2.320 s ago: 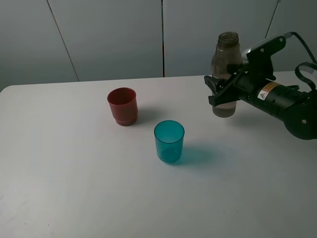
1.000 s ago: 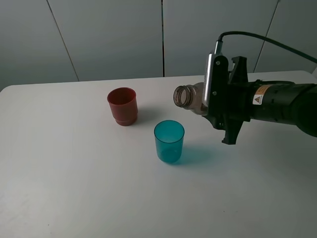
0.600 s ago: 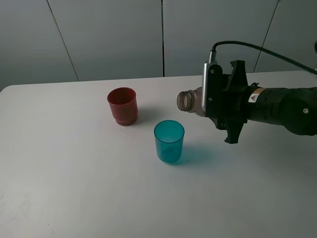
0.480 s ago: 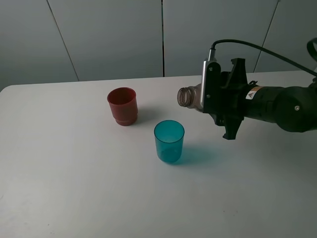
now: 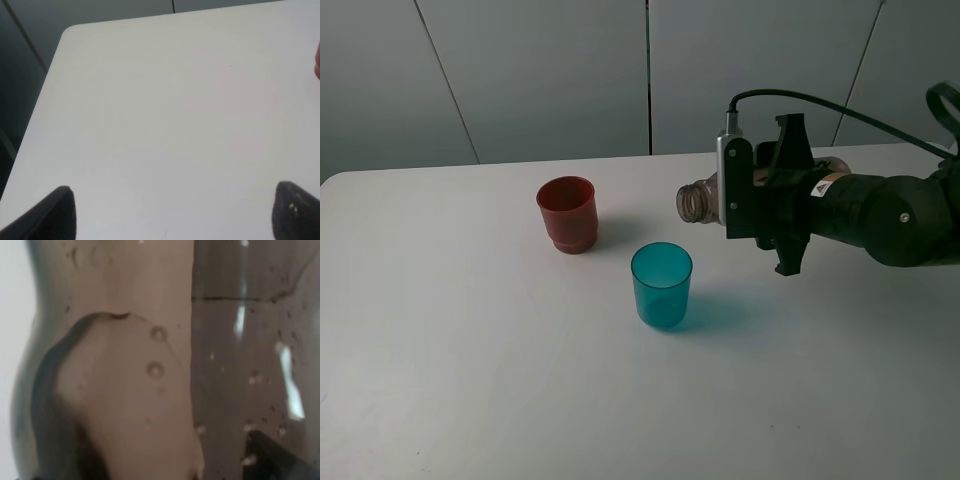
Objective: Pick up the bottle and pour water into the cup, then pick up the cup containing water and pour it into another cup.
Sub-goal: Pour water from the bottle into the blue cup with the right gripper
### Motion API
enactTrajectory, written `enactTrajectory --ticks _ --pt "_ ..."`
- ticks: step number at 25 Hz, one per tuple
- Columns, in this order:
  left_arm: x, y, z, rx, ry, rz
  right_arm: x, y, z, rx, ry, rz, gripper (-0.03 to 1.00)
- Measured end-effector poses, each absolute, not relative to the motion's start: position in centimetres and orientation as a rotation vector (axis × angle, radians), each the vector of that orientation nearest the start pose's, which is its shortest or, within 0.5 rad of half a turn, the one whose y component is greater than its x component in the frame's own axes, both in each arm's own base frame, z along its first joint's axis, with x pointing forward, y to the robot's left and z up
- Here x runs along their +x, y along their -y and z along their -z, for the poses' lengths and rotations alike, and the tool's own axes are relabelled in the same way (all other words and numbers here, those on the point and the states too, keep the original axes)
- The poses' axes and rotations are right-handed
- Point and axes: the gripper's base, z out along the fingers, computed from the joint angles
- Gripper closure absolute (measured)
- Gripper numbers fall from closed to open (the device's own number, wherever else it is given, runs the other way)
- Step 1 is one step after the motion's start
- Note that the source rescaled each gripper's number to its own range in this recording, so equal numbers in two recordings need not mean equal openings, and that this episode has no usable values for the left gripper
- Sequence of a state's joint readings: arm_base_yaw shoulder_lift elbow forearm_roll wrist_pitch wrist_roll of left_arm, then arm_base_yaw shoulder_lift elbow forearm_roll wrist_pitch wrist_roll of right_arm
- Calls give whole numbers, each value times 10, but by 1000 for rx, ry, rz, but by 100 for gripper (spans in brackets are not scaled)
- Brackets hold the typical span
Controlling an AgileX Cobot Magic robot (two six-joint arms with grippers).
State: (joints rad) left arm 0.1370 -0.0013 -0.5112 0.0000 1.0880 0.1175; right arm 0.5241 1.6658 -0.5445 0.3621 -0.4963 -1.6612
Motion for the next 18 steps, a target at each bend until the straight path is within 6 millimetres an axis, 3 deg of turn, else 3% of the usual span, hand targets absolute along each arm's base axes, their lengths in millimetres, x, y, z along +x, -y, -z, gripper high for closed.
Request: enactTrajectory --ticks 18 --pt "-7 1 -278 -20 -2063 -157 251 -142 -148 -1842 -1226 707 96"
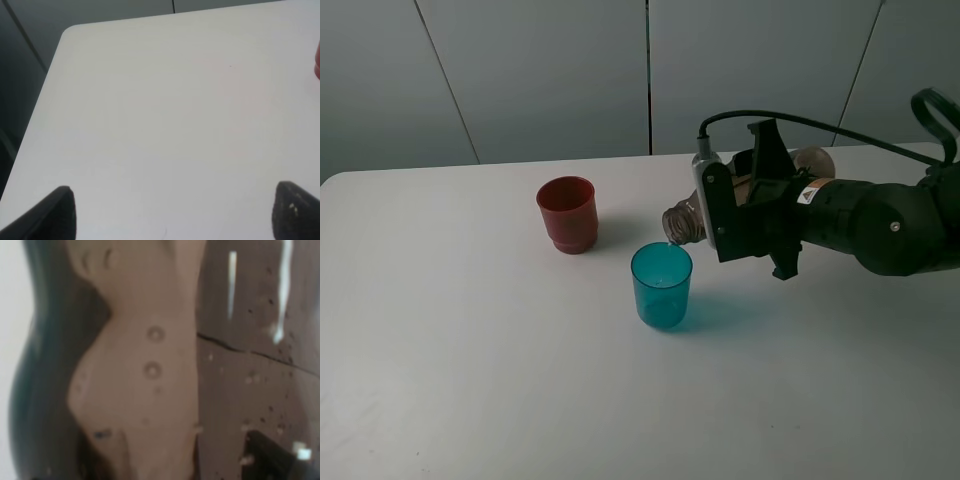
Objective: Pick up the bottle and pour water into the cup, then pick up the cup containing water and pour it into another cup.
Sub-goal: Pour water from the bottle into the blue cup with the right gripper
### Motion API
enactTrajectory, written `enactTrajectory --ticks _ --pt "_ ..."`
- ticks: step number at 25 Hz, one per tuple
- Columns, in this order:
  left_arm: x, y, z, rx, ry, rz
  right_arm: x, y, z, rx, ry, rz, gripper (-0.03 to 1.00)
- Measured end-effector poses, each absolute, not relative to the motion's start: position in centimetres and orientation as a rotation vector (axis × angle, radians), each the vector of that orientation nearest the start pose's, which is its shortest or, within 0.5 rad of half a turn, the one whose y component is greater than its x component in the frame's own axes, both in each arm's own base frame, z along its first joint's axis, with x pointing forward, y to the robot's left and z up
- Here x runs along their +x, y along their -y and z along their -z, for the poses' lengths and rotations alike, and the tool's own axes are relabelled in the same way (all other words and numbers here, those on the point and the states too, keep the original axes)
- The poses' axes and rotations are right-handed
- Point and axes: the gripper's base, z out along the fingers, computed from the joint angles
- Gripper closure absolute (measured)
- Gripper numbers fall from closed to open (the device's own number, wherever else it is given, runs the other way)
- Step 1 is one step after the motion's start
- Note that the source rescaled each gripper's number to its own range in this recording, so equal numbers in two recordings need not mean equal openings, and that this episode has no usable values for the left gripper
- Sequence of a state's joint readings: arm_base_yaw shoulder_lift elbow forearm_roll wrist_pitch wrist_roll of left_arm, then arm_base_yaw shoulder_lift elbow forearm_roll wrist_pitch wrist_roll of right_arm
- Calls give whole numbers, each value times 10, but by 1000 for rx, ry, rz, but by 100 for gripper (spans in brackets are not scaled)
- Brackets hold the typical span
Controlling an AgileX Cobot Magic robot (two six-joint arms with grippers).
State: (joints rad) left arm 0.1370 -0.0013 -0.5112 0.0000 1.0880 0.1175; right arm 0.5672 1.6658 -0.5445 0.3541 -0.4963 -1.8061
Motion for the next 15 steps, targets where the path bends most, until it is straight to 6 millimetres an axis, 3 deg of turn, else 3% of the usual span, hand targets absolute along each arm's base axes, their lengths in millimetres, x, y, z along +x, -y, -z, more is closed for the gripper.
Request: enactTrajectory --ticks 15 --pt "-7 1 -278 -20 -2063 -157 260 -148 -158 -1847 -1140 765 96"
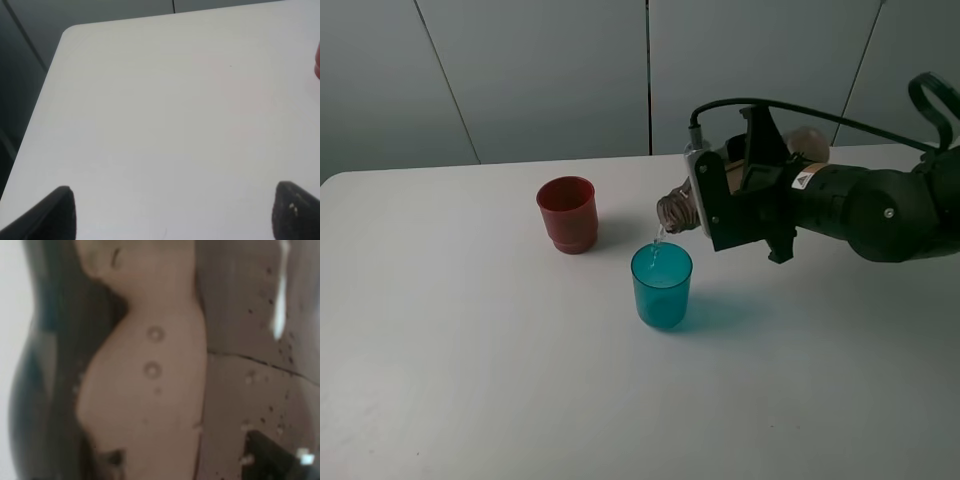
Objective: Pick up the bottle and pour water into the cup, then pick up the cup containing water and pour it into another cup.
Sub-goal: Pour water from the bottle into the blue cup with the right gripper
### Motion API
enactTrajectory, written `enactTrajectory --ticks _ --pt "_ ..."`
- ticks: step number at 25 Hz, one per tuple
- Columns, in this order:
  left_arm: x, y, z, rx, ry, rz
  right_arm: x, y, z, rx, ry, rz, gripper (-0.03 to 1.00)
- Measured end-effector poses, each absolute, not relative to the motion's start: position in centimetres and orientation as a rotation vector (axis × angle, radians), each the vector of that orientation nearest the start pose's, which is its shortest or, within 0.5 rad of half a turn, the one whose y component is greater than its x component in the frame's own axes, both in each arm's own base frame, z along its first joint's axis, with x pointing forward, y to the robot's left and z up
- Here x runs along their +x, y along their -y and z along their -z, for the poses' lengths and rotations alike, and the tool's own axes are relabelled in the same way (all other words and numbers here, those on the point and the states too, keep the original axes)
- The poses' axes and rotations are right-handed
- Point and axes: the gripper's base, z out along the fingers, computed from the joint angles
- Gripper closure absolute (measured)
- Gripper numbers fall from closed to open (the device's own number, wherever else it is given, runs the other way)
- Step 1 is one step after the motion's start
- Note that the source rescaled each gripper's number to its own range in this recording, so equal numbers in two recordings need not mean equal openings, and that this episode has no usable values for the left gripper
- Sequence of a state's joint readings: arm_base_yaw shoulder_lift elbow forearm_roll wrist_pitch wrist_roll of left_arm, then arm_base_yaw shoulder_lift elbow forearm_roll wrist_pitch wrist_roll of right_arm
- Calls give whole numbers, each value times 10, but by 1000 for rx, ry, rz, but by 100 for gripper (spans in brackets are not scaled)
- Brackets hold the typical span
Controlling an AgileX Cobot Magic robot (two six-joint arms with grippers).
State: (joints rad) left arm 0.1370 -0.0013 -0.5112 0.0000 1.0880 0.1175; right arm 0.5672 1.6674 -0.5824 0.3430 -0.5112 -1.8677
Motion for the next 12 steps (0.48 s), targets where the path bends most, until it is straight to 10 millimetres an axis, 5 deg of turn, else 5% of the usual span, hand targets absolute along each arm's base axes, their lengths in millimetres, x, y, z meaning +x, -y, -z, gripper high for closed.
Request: enactTrajectory --ticks 12 --pt "-7 1 -278 -20 -2063 -157 260 -148 -158 -1917 -1053 822 96"
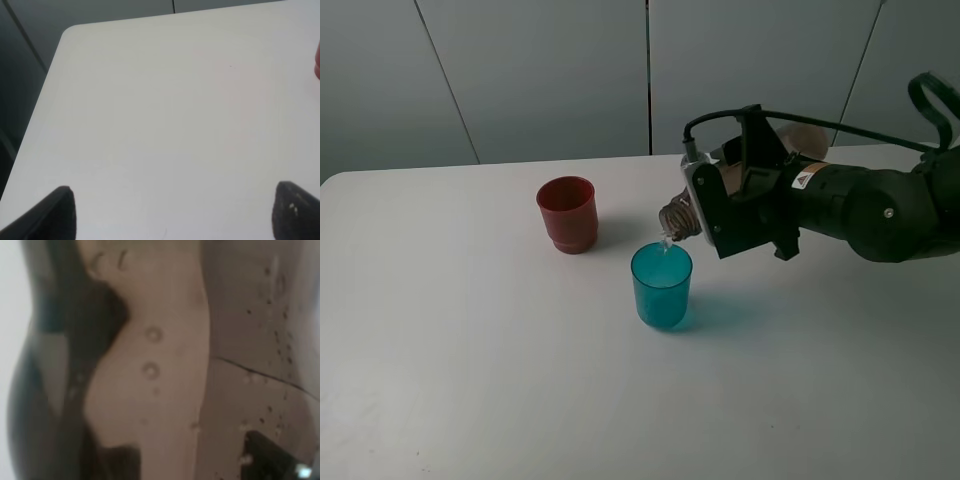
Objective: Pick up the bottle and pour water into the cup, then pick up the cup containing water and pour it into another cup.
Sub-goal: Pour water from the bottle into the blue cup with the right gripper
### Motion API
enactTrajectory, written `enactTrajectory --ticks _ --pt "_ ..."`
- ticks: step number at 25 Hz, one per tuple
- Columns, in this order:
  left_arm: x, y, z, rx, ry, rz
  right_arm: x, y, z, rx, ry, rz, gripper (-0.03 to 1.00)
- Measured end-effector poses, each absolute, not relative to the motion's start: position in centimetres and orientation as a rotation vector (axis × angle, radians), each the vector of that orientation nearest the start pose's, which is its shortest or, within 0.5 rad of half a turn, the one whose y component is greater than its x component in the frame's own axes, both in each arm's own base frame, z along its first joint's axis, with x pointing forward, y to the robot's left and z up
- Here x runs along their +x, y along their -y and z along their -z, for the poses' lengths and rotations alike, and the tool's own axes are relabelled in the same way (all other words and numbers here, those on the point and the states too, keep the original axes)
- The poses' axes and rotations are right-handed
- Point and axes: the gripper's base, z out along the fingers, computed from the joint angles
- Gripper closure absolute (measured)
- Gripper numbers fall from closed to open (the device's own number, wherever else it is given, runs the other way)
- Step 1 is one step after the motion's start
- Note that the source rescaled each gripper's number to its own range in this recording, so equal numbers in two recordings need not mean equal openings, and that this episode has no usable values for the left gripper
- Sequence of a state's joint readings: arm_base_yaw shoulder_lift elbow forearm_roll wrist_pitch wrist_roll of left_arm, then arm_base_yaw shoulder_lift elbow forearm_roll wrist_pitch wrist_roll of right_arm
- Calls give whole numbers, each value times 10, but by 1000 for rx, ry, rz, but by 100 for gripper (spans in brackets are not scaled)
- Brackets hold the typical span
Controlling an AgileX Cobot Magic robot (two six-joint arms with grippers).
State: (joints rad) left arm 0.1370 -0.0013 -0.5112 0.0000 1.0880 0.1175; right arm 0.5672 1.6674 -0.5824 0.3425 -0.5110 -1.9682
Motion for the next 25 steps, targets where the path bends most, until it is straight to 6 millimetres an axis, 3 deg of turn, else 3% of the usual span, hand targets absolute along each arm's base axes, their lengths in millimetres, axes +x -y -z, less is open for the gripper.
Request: enactTrajectory --ticks 25 --pt "-7 1 -278 -20 -2063 -157 262 -148 -160 -1960 -923 923 96"
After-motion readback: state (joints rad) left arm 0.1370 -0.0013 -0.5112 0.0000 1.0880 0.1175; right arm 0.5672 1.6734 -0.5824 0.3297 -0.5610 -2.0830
